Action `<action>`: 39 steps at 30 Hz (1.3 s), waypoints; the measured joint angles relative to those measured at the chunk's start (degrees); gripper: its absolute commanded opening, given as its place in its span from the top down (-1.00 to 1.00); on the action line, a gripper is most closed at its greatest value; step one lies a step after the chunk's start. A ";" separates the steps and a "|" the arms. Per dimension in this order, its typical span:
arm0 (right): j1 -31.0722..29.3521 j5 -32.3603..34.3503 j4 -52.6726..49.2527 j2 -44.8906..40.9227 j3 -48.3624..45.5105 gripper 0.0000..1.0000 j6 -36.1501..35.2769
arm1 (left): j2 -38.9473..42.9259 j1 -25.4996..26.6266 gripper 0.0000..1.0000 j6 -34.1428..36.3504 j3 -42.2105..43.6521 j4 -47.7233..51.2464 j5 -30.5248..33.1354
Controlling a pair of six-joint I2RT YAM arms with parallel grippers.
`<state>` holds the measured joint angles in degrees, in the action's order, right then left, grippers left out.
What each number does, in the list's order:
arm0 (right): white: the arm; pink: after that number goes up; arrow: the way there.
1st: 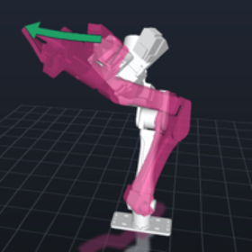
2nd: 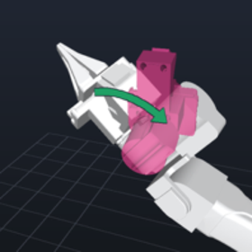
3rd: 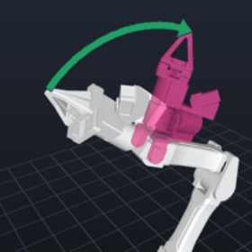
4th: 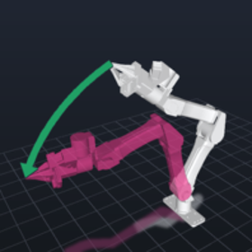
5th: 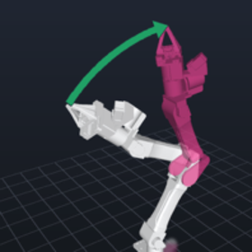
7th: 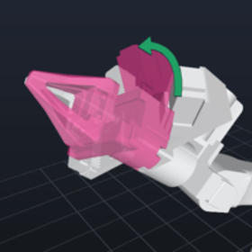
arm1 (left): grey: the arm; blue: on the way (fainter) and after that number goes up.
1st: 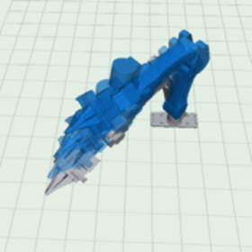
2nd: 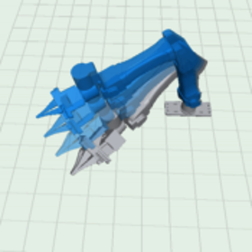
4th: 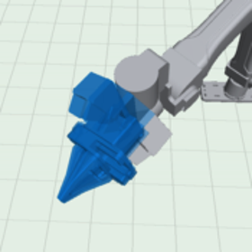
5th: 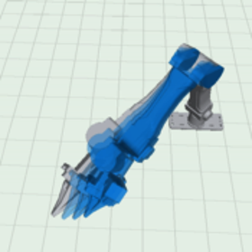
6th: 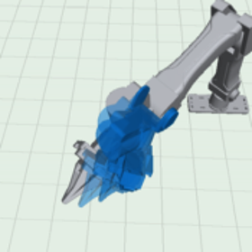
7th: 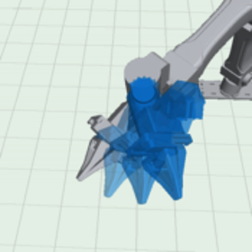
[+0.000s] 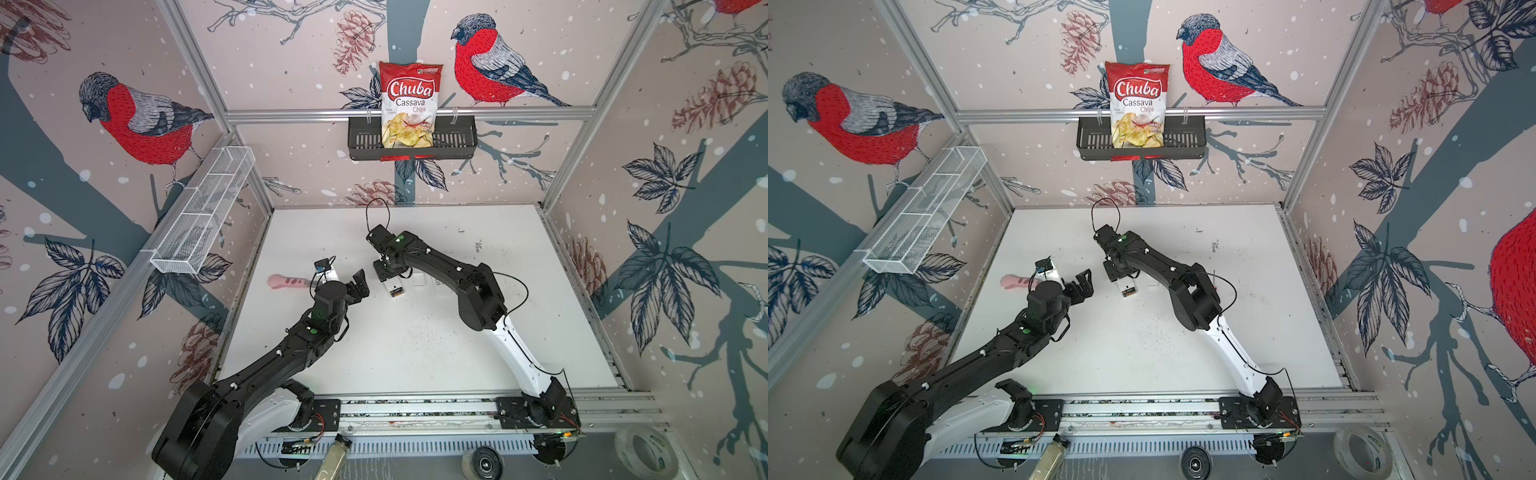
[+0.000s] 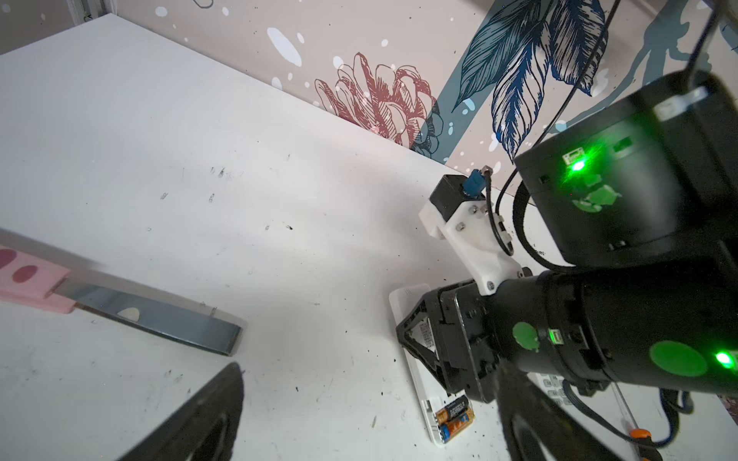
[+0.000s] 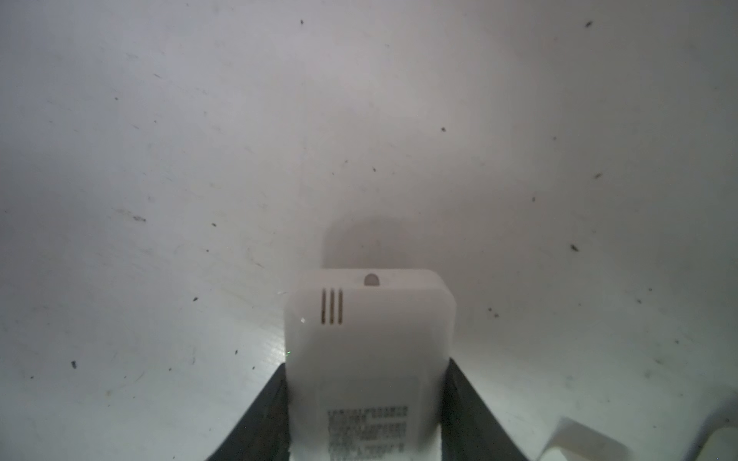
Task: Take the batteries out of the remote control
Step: 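Set the remote down on the table with the right gripper and release it, then move the right gripper to the orange-handled screwdriver and grasp its handle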
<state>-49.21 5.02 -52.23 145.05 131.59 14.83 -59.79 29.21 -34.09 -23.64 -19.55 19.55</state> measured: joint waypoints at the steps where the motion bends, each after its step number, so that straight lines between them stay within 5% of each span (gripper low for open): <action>1: 0.00 0.15 0.09 0.15 0.00 -0.04 0.00 | -0.17 -0.04 -0.93 0.00 -0.07 0.00 -0.04; 9: -0.04 0.48 0.83 0.59 -0.09 -0.36 0.24 | -3.34 -0.13 -0.94 0.04 -0.17 -2.47 -1.53; 17: 0.15 0.66 3.80 -2.84 -5.38 -0.41 1.64 | -6.80 -0.11 -0.94 0.02 -2.71 -5.31 -2.86; 24: 3.50 2.99 13.49 -23.06 -26.75 -0.27 4.07 | -13.18 1.33 -0.93 0.24 -9.57 -7.45 -3.10; 39: 18.91 8.35 22.21 -60.02 -71.84 -0.15 12.37 | -44.92 10.56 -0.92 2.60 -36.33 -8.37 -9.70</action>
<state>-30.30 13.37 -30.02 85.03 59.75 27.20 -104.71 39.77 -31.48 -59.96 -27.92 9.85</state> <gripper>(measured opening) 0.577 0.963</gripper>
